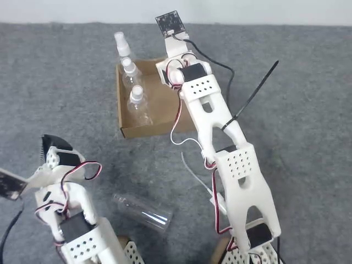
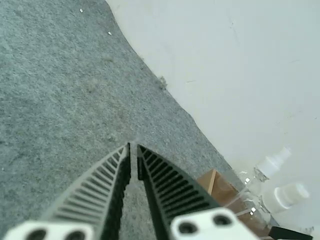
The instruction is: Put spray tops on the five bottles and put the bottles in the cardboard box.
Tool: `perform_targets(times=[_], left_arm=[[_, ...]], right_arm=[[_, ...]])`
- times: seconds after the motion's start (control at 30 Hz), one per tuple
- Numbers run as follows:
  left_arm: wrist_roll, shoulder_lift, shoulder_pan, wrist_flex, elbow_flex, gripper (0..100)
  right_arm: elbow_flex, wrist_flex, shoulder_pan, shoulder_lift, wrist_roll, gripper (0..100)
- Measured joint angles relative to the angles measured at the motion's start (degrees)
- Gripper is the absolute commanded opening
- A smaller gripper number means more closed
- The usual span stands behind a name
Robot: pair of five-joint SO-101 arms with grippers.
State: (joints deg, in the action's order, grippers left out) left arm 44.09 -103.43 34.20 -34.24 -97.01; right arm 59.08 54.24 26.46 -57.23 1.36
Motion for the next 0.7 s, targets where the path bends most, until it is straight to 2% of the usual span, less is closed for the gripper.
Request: perform_targets(times=[0.17,0.27,0.7], left_arm=[[0.0,0.0,0.0,0.0,0.0,1],[0.0,0.0,0.0,0.0,0.0,1],[0.0,0.0,0.0,0.0,0.0,1]], right_arm=[[0.0,0.0,-0.09,0.0,0.18,32.2],[0.0,1.23,-0.18,-0.53,0.18,35.5],[-0.09,4.22,-0.26,-0.97,0.18,37.1]])
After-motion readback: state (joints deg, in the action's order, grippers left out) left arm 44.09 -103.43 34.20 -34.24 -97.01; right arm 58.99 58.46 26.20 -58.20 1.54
